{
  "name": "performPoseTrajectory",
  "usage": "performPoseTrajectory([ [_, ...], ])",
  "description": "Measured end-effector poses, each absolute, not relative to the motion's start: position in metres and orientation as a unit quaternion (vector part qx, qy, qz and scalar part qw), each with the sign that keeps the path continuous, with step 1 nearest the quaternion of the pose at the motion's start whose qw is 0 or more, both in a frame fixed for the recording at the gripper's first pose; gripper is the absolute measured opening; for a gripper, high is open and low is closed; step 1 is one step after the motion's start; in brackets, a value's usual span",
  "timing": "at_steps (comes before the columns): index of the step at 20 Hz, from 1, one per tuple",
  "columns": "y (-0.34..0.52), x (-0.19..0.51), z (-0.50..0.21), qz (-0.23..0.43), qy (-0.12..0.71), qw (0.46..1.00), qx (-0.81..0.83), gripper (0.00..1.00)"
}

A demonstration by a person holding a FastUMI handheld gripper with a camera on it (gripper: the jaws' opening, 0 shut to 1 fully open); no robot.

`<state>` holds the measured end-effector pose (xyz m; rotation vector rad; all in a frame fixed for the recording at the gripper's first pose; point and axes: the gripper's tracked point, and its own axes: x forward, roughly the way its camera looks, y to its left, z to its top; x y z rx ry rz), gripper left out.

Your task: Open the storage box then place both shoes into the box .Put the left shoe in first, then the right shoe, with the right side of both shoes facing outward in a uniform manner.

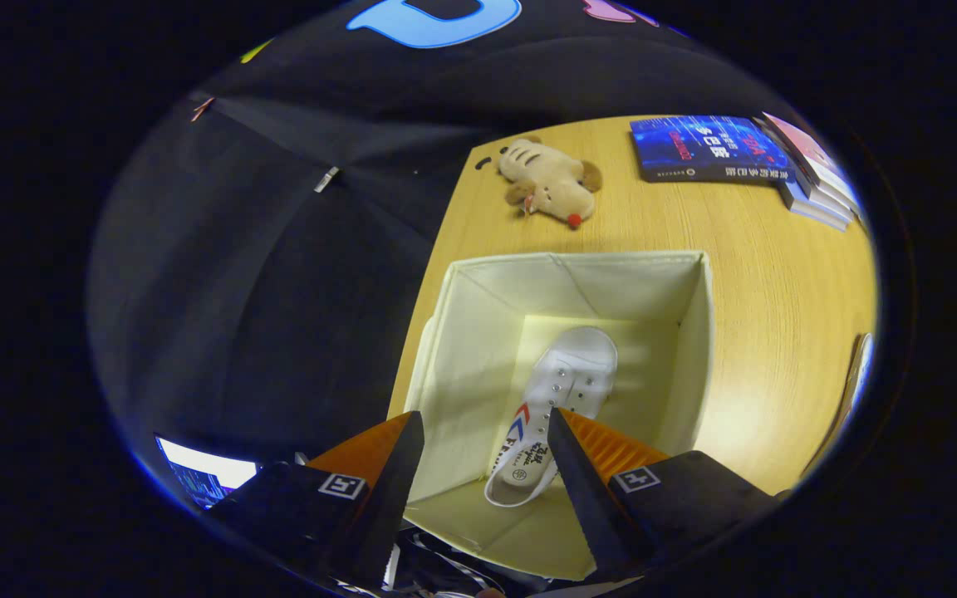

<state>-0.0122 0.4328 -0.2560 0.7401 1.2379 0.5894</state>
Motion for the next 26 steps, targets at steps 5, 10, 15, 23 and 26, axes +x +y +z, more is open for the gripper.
performPoseTrajectory([
  [5, 0.346, -0.010, -0.219, 0.280, 0.483, 0.759, 0.335, 0.92],
  [10, 0.213, -0.021, -0.224, 0.202, 0.451, 0.809, 0.319, 0.92],
  [15, 0.093, -0.050, -0.275, 0.110, 0.483, 0.823, 0.277, 0.92],
  [23, -0.037, -0.121, -0.430, -0.011, 0.586, 0.793, 0.167, 0.91],
  [26, -0.037, -0.136, -0.469, -0.022, 0.620, 0.758, 0.202, 0.88],
])
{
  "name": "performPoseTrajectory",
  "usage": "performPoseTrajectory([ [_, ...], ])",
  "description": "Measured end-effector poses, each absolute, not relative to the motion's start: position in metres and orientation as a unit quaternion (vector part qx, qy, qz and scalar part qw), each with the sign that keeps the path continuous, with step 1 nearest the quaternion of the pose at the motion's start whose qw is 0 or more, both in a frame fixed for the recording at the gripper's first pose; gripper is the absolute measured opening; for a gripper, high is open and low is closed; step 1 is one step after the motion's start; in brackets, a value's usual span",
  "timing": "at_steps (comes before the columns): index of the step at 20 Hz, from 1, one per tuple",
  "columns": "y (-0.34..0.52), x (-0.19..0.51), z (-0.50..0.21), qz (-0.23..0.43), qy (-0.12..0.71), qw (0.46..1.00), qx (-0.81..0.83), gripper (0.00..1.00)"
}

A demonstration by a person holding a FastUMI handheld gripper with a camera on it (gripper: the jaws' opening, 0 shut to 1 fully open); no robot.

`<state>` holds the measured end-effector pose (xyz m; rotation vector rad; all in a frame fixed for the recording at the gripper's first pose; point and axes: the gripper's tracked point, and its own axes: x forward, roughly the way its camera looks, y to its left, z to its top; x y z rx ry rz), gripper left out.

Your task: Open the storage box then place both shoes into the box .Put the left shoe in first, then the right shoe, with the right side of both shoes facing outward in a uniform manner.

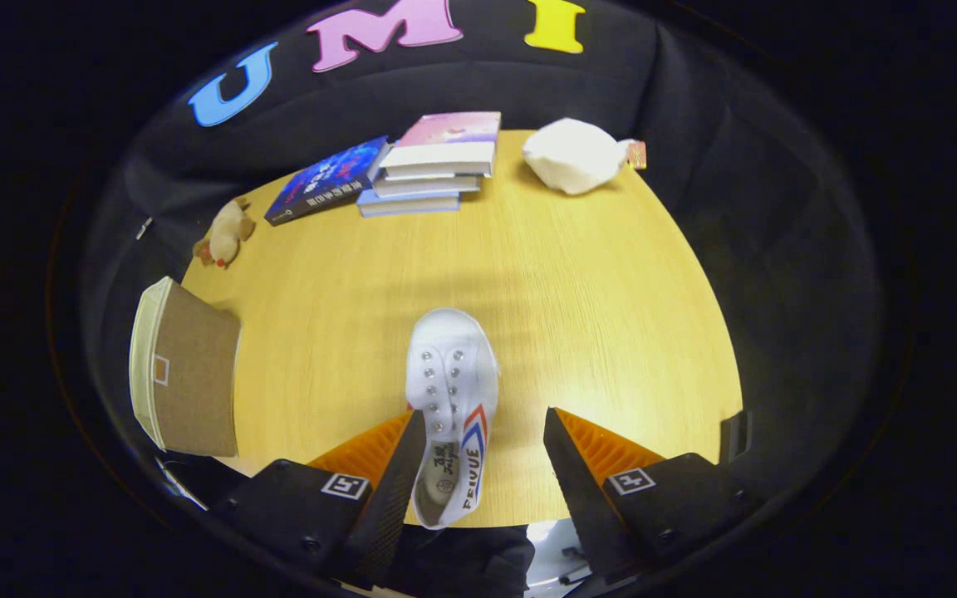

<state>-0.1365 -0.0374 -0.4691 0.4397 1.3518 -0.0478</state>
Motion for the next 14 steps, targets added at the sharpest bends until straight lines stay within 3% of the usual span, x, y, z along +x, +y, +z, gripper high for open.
performPoseTrajectory([
  [3, -0.028, -0.139, -0.491, -0.023, 0.640, 0.723, 0.259, 0.81],
  [6, -0.010, -0.137, -0.508, -0.015, 0.658, 0.700, 0.278, 0.81],
  [7, -0.006, -0.138, -0.513, -0.012, 0.664, 0.695, 0.275, 0.72],
  [9, -0.001, -0.136, -0.520, -0.003, 0.672, 0.693, 0.261, 0.72],
  [11, 0.000, -0.138, -0.526, -0.003, 0.682, 0.693, 0.235, 0.58],
  [12, -0.009, -0.143, -0.536, -0.006, 0.692, 0.695, 0.196, 0.57],
  [13, -0.008, -0.142, -0.534, 0.003, 0.692, 0.699, 0.184, 0.27],
  [14, -0.008, -0.142, -0.531, 0.006, 0.693, 0.699, 0.176, 0.27],
])
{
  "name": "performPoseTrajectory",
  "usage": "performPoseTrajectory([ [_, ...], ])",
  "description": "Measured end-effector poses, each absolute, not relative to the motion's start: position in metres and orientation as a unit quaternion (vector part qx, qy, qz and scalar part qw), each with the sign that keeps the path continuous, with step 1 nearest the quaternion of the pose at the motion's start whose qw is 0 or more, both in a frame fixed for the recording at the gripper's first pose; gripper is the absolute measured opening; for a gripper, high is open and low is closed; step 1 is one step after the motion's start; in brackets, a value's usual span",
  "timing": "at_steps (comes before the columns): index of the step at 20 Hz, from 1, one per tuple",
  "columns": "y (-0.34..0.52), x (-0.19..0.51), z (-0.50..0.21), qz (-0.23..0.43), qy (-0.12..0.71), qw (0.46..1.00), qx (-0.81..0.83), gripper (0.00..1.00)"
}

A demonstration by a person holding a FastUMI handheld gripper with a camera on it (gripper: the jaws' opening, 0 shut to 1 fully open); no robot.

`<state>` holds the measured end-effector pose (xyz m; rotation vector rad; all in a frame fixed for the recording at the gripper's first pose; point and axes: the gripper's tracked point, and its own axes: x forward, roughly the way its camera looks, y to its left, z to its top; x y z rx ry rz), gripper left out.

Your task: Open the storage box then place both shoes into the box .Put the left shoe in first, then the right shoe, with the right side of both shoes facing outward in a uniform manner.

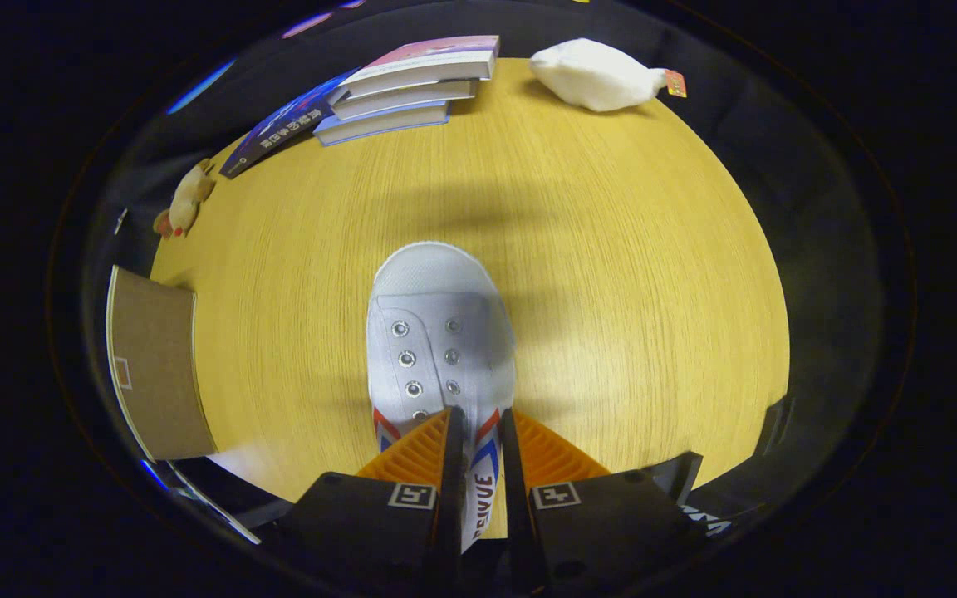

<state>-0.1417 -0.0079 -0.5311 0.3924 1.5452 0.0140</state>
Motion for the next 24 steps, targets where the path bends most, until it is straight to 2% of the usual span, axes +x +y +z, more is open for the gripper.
performPoseTrajectory([
  [1, -0.007, -0.141, -0.530, 0.009, 0.692, 0.700, 0.175, 0.20],
  [3, -0.009, -0.140, -0.526, 0.015, 0.686, 0.703, 0.188, 0.13],
  [5, -0.010, -0.137, -0.521, 0.010, 0.674, 0.704, 0.221, 0.12],
  [6, -0.007, -0.137, -0.518, 0.008, 0.670, 0.702, 0.242, 0.06],
  [13, -0.016, -0.092, -0.453, 0.021, 0.612, 0.737, 0.287, 0.05],
  [15, -0.026, -0.098, -0.464, 0.010, 0.628, 0.734, 0.260, 0.05],
  [17, -0.026, -0.127, -0.485, -0.009, 0.665, 0.707, 0.240, 0.06],
  [18, -0.022, -0.137, -0.495, -0.010, 0.677, 0.695, 0.242, 0.15],
  [19, -0.017, -0.146, -0.505, -0.013, 0.684, 0.687, 0.247, 0.43],
  [20, -0.011, -0.153, -0.515, -0.014, 0.689, 0.679, 0.253, 0.51],
  [22, -0.006, -0.159, -0.535, -0.026, 0.693, 0.671, 0.263, 0.57],
  [23, 0.000, -0.158, -0.540, -0.023, 0.692, 0.667, 0.277, 0.67],
  [24, 0.007, -0.155, -0.544, -0.015, 0.689, 0.660, 0.297, 0.70],
])
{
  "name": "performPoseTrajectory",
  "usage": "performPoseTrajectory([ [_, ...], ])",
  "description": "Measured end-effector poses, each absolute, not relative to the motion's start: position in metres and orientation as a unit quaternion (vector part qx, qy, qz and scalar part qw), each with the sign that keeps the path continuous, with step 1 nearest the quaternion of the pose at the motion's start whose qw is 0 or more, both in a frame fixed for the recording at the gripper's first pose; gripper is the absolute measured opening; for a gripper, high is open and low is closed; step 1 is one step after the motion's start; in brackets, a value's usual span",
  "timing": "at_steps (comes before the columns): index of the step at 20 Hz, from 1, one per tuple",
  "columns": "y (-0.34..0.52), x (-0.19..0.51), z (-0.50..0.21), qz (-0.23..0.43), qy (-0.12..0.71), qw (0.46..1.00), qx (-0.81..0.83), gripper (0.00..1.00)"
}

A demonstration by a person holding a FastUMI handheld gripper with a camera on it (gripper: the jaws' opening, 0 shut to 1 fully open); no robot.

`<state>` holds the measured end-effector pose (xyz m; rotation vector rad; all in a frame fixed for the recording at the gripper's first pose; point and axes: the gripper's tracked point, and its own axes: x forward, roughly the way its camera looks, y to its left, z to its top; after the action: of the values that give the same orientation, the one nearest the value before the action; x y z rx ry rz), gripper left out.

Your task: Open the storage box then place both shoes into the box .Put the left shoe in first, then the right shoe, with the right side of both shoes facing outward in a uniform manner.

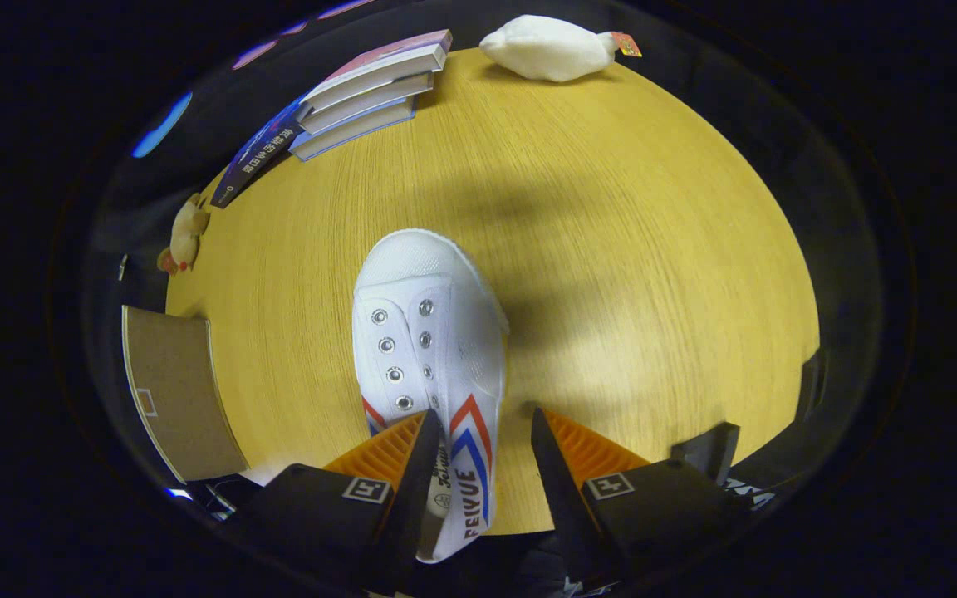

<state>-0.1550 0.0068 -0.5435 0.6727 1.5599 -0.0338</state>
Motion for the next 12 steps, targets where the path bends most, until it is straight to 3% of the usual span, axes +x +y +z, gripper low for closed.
performPoseTrajectory([
  [2, 0.012, -0.153, -0.542, 0.001, 0.695, 0.640, 0.327, 0.74],
  [4, 0.005, -0.151, -0.541, 0.005, 0.698, 0.636, 0.330, 0.50],
  [5, 0.004, -0.145, -0.538, -0.003, 0.693, 0.630, 0.351, 0.23],
  [6, 0.004, -0.147, -0.528, -0.006, 0.688, 0.626, 0.367, 0.16],
  [7, 0.004, -0.147, -0.524, -0.005, 0.680, 0.627, 0.379, 0.11],
  [12, 0.017, -0.124, -0.467, 0.014, 0.639, 0.645, 0.419, 0.11],
])
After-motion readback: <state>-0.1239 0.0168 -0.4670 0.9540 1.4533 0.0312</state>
